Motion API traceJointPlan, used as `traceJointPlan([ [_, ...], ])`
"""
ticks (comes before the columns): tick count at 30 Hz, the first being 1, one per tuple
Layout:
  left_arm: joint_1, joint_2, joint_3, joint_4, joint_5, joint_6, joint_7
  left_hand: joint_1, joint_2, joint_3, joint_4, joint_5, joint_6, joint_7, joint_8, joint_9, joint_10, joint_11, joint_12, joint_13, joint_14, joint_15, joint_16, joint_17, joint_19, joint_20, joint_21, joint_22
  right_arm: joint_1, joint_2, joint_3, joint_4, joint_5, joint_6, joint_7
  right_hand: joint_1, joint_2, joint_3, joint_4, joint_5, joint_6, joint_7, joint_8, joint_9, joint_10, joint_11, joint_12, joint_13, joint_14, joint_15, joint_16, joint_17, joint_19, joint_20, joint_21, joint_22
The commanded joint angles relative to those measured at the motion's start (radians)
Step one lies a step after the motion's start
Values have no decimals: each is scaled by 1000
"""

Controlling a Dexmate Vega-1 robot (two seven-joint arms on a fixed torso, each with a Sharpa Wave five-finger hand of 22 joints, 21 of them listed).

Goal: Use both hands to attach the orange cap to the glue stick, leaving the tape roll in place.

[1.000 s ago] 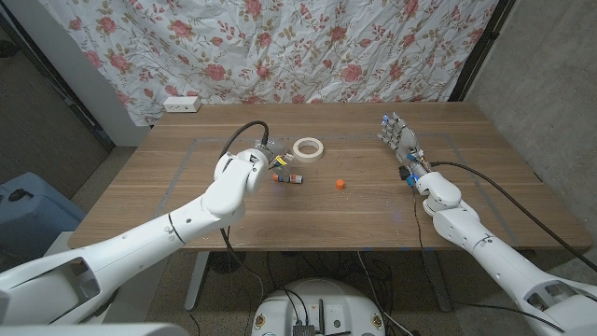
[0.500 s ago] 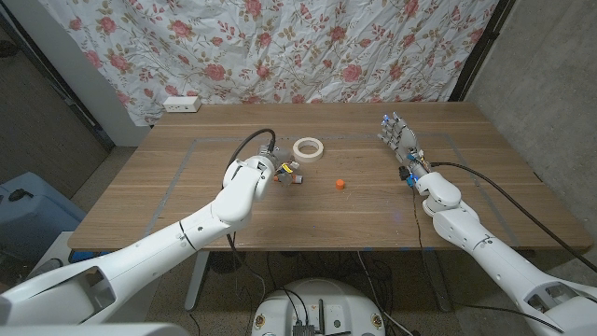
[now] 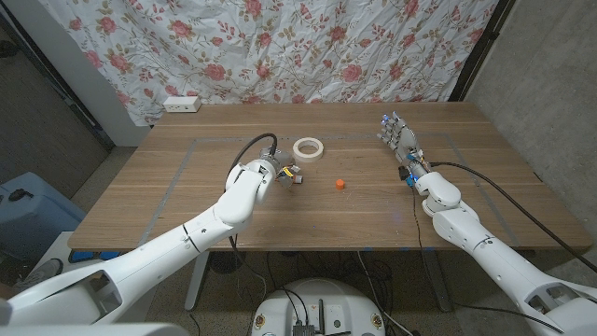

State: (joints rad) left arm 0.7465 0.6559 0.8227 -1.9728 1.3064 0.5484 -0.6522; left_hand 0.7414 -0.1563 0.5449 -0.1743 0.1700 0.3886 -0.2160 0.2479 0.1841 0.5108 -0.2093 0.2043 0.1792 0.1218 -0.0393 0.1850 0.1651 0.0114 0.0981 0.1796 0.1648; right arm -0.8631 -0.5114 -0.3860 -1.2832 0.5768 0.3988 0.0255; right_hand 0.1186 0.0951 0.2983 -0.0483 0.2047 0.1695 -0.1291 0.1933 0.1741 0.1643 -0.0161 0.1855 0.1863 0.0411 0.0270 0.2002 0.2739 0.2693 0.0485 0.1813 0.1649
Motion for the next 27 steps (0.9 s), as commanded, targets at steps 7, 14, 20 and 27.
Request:
traceJointPlan([
  [7,-27,-9,1,56,-43,-32,28,13,16,-18,6,4,49,1,17,4,62,-4,8,1,30,-36,4,2,9,-4,5,2,-6,0,1,-12,-3,-7,-14,4,6,4,-5,-3,10,-3,-1,4,5,-4,7,1,2,7,6,-1,6,5,6,3],
  [14,-37,-10,4,69,-67,-33,34,21,33,-23,8,6,100,1,30,4,100,-5,6,1,43,-45,3,2,14,-7,5,2,-3,0,1,-10,-5,-8,-17,4,7,5,-6,-3,13,-6,-1,4,7,-6,8,1,1,7,7,-1,6,6,6,3],
  [20,-39,-4,6,68,-84,-32,47,30,49,-29,8,9,142,-1,37,4,148,-6,5,1,70,-55,6,2,25,-18,7,2,1,3,1,-4,-6,-7,-17,3,7,5,-6,-3,16,-7,0,4,8,-7,8,1,2,7,8,-2,7,7,6,3],
  [27,-43,2,10,70,-102,-38,72,41,64,-33,8,11,188,-1,43,4,190,-6,3,1,95,-57,6,1,36,-26,7,1,9,11,-2,10,-5,-5,-14,3,9,5,-8,-4,23,-10,2,5,9,-8,8,1,2,6,9,-3,8,8,7,3],
])
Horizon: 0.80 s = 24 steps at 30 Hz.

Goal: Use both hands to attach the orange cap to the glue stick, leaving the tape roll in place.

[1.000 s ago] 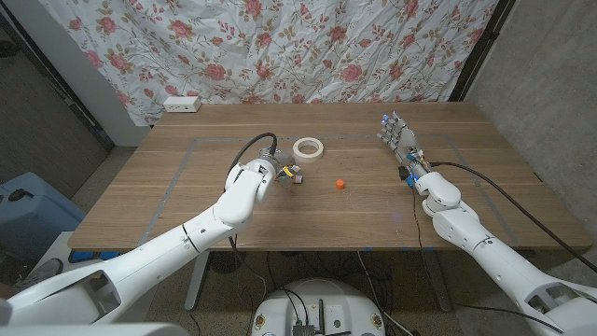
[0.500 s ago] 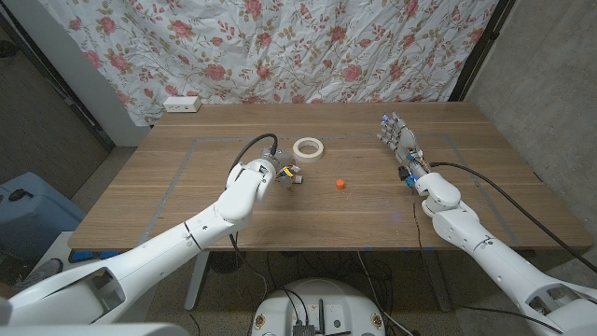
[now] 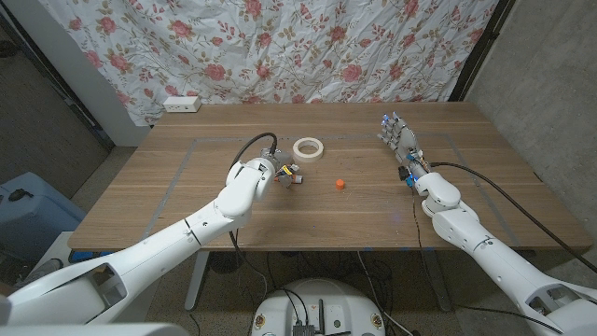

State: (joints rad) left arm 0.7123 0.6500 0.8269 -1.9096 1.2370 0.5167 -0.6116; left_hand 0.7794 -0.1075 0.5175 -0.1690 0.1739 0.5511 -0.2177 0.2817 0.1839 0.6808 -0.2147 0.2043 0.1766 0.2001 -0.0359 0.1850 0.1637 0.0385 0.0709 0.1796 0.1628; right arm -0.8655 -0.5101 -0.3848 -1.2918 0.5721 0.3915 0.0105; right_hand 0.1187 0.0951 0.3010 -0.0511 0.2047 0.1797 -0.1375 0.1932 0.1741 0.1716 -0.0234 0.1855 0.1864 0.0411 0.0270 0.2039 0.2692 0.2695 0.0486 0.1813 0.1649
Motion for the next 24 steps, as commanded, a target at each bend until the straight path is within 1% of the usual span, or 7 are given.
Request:
traceJointPlan([
  [1,-8,7,6,9,-35,-3,39,7,21,-7,2,8,50,0,13,4,38,-1,2,3,23,-64,4,2,12,-2,6,3,12,10,-3,20,0,2,1,3,9,3,-5,-4,14,-2,2,5,2,-1,8,1,2,7,6,1,8,9,7,3],
  [4,-7,4,6,12,-42,3,53,13,28,-12,2,9,90,0,20,4,67,0,1,3,40,-71,4,2,17,-6,5,3,17,12,-4,26,0,1,3,2,10,3,-5,-4,16,-3,2,5,2,-1,8,1,2,6,7,1,8,9,7,3],
  [5,-7,3,6,13,-47,3,60,18,30,-15,1,9,114,-1,21,4,87,-1,-1,3,58,-72,7,2,26,-11,7,3,18,13,-5,28,-1,2,3,2,10,3,-5,-4,16,-3,2,5,2,-1,8,1,3,6,7,1,9,10,7,3],
  [8,-11,3,9,17,-60,-2,68,22,32,-16,0,10,125,-1,22,4,96,-1,-1,3,67,-73,7,2,32,-13,8,3,23,15,-5,34,0,2,5,2,11,3,-5,-4,18,-3,3,5,4,0,9,1,3,6,8,1,9,10,7,3],
  [17,-18,6,10,27,-107,-8,103,45,41,-23,-2,12,205,-1,27,3,156,-1,-5,2,108,-78,5,1,56,-18,8,3,30,23,-8,45,-2,3,2,0,12,3,-6,-4,24,-4,3,5,5,0,9,1,3,7,9,0,9,13,7,3],
  [19,-21,4,13,30,-110,-2,105,54,46,-26,-1,12,244,-1,30,3,189,-1,-3,3,120,-84,3,1,60,-20,6,3,30,23,-8,45,-3,4,0,0,12,3,-6,-4,26,-4,4,5,6,1,9,1,2,6,9,0,10,15,8,3],
  [24,-25,7,17,35,-129,-2,119,70,47,-30,-4,12,291,-1,31,2,217,-4,-7,2,149,-91,5,1,75,-26,7,3,29,23,-8,42,-7,3,-9,0,13,4,-6,-4,28,-6,4,5,6,1,9,1,3,7,10,0,11,16,8,3],
])
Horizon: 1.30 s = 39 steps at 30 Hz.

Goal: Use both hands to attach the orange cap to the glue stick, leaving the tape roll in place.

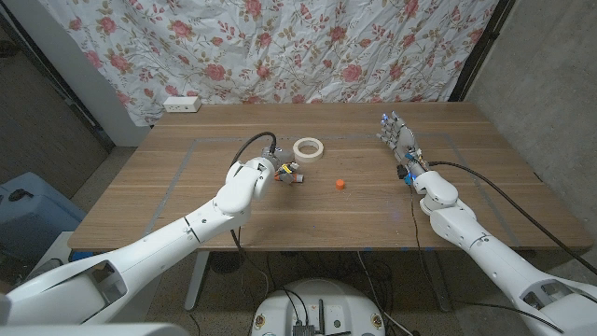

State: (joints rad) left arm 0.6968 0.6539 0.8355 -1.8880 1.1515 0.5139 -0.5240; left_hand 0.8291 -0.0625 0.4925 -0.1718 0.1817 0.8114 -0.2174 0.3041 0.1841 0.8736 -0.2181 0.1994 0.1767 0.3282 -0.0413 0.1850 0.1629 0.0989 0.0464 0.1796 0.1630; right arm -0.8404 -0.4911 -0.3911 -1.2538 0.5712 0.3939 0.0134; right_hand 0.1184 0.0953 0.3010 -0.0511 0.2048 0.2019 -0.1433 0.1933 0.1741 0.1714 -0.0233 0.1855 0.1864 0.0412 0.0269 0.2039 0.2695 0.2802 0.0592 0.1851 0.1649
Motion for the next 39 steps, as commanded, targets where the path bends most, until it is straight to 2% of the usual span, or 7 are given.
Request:
traceJointPlan([
  [1,-11,3,9,15,-48,3,33,26,4,-6,-1,4,49,1,10,2,35,-1,-2,3,26,-84,4,2,18,-3,7,3,3,5,-2,2,-6,-1,-14,0,13,4,-6,-4,7,0,4,5,7,1,9,1,3,7,10,-1,0,5,4,3],
  [10,-19,6,21,23,-66,13,42,54,2,-22,1,5,160,3,9,1,109,-3,-4,3,82,-98,4,1,49,-18,7,2,0,5,-3,-6,-9,-9,-25,-1,14,4,-7,-5,12,2,5,5,10,1,10,1,7,10,13,-1,2,6,4,3],
  [15,-17,12,24,17,-70,22,52,78,12,-33,1,5,237,3,4,5,182,-4,-1,4,129,-99,3,1,74,-29,7,2,-2,1,-4,-14,-11,-16,-29,-2,15,4,-7,-5,14,1,4,5,11,1,10,1,7,8,14,-2,3,7,4,3],
  [18,-15,20,23,12,-75,19,66,87,12,-40,0,4,256,4,-2,6,215,-5,2,5,144,-108,2,1,87,-38,8,2,-2,-2,-4,-18,-12,-17,-27,-2,15,4,-7,-5,15,2,4,5,11,2,10,1,8,9,14,-2,3,8,4,3],
  [20,-14,24,22,6,-80,17,69,93,13,-44,1,3,285,16,-3,0,229,-6,1,5,152,-115,1,1,95,-42,8,2,-2,-4,-4,-21,-13,-19,-27,-3,16,4,-7,-5,15,1,4,5,13,2,11,1,8,8,14,-2,3,8,4,3],
  [27,-5,32,16,-24,-68,33,83,97,16,-51,3,3,313,26,-8,-4,254,-6,4,7,166,-117,2,2,109,-45,9,2,-5,-17,-7,-39,-19,-25,-21,-4,16,4,-7,-5,18,2,4,6,14,2,11,1,7,9,15,-2,4,7,4,3],
  [39,24,46,-16,-75,-58,73,97,97,11,-61,3,3,334,24,-15,-5,274,-6,4,7,177,-114,1,2,120,-39,9,2,-27,-77,-17,-113,-85,-52,-44,3,16,8,-16,-5,27,-2,4,6,18,-1,11,1,9,-9,16,-6,6,-3,5,3],
])
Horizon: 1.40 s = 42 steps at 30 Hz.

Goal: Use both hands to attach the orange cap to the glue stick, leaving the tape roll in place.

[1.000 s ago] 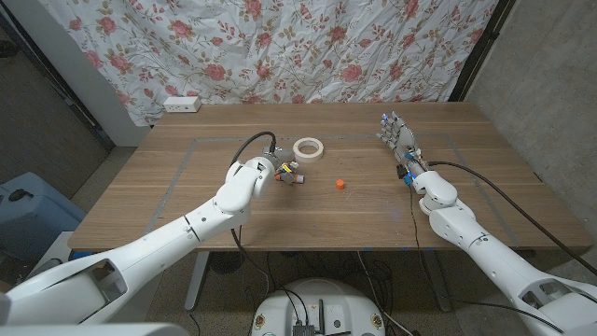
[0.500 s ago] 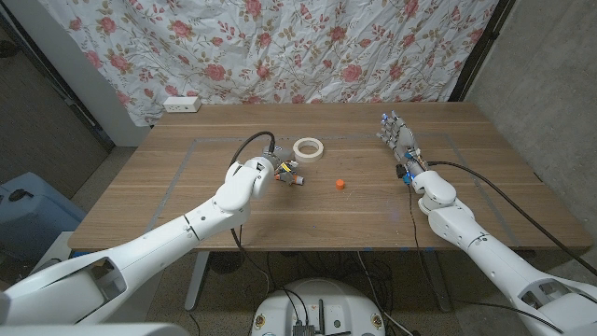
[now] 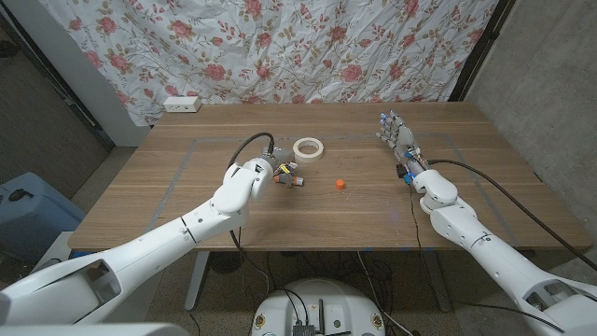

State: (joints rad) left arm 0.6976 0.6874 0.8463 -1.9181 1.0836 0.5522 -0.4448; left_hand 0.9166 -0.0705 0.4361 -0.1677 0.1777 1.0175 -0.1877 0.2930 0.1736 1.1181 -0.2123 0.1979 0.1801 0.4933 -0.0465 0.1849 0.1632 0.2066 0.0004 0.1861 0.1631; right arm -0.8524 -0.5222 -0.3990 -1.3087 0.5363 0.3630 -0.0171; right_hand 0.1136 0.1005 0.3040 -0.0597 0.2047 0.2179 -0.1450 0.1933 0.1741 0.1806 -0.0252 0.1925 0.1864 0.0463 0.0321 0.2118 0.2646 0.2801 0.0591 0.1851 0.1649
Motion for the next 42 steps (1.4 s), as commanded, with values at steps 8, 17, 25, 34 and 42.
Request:
traceJointPlan([
  [8,46,19,-55,-63,-16,47,55,11,18,-11,0,7,146,-3,-8,6,43,-12,5,5,27,-90,2,1,24,5,4,2,-25,-80,-32,-94,-163,-11,-67,19,7,9,-20,-5,18,-4,3,6,26,2,9,1,24,-34,13,-9,23,-24,9,3],
  [17,68,22,-85,-62,-88,42,116,12,18,-14,0,7,152,2,-13,7,51,-12,5,5,33,-88,2,1,24,5,2,2,-51,-126,-41,-172,-318,-25,-161,35,4,16,-35,-6,29,-15,4,6,38,-4,11,1,27,-38,11,-18,19,-27,5,3],
  [25,76,24,-97,-47,-151,28,187,11,18,-18,1,7,156,2,-18,7,55,-12,3,5,45,-67,3,0,25,1,1,2,-74,-185,-42,-272,-408,-109,-188,48,-1,20,-50,-7,15,-28,-3,6,38,-10,9,2,15,-37,4,-24,5,-26,-1,3],
  [34,90,24,-121,-40,-239,42,257,11,18,-21,2,7,158,5,-24,8,61,-12,2,6,51,-69,2,1,24,-6,-1,2,-85,-266,-57,-392,-501,-248,-166,72,-7,27,-72,-7,-23,-43,-15,6,24,-24,1,3,-11,-36,-7,-32,-21,-25,-6,3],
  [42,92,30,-126,-38,-294,49,313,11,18,-23,2,7,163,7,-27,9,65,-12,2,6,53,-75,1,1,21,-5,-2,2,-79,-313,-74,-471,-573,-326,-140,105,-19,35,-98,-8,-86,-51,-20,6,1,-35,-5,4,-54,-32,-17,-40,-57,-18,-9,3],
])
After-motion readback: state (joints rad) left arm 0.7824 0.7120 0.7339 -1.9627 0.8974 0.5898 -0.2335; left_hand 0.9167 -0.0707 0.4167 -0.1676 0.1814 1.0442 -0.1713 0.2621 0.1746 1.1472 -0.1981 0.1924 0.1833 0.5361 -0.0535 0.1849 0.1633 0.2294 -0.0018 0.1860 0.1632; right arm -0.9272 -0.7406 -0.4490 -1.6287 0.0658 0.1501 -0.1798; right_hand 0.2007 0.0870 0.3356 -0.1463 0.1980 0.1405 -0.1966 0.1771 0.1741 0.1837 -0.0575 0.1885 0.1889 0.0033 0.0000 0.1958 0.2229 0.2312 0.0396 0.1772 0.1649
